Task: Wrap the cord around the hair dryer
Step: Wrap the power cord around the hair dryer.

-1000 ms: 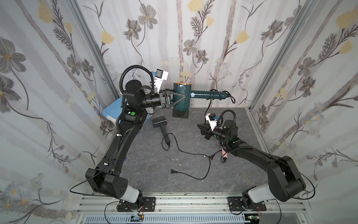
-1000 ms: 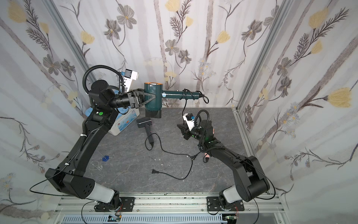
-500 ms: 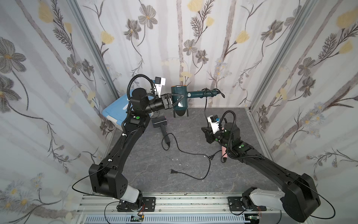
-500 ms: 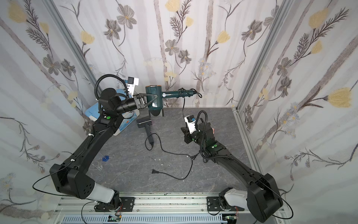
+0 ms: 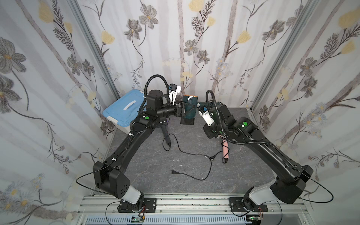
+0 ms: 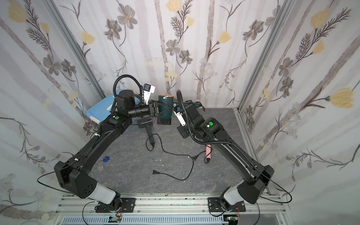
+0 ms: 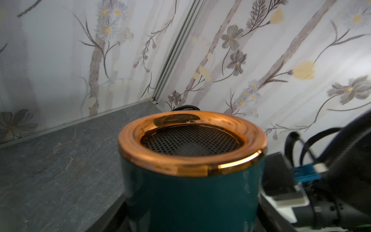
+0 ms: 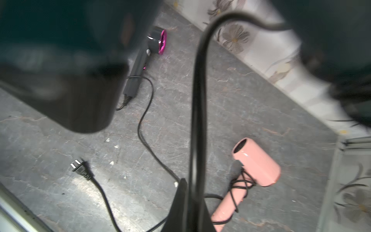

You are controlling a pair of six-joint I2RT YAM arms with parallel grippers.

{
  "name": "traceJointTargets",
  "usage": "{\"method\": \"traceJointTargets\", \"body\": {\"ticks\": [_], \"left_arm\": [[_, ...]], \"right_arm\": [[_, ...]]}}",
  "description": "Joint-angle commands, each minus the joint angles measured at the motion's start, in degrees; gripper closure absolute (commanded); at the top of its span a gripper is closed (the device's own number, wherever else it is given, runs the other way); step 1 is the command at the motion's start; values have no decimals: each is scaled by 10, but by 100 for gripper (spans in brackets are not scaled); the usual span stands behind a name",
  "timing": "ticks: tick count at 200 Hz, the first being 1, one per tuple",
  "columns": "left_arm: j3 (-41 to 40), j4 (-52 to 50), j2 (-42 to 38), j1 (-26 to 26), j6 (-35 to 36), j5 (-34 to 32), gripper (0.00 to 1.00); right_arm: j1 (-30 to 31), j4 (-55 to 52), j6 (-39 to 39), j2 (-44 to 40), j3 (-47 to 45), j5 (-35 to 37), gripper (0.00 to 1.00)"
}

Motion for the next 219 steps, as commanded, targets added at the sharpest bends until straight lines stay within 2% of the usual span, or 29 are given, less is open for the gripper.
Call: {"method": "traceJointTargets", "body": {"ticks": [1,40,78,101,129,161,186,200,219], "left_arm": [[3,-124,5,-7,135,-32,100],[7,-204,10,-36,206,-49,100],[-1,-227,-9,-59,252,26,100],[-10,-240,-32,-69,285,75,100],[-2,-241,-58,-80,289,146,100],[23,-230,-62,-83,275,223,100],[46,-210,-47,-82,251,255,100],[44,-163,-41,-76,214,274,100],[36,-88,-31,-60,150,301,100]], "right_arm": [[2,-126,-51,23,75,113,100],[-2,-80,-113,21,88,164,100],[-54,32,-180,12,32,146,100],[-98,148,-256,-27,-55,35,100],[-153,259,-318,-71,-143,-155,100],[-205,263,-342,-52,-162,-363,100],[-236,215,-350,1,-153,-479,75],[-254,198,-356,15,-161,-536,60],[-271,218,-345,6,-200,-592,50]]}}
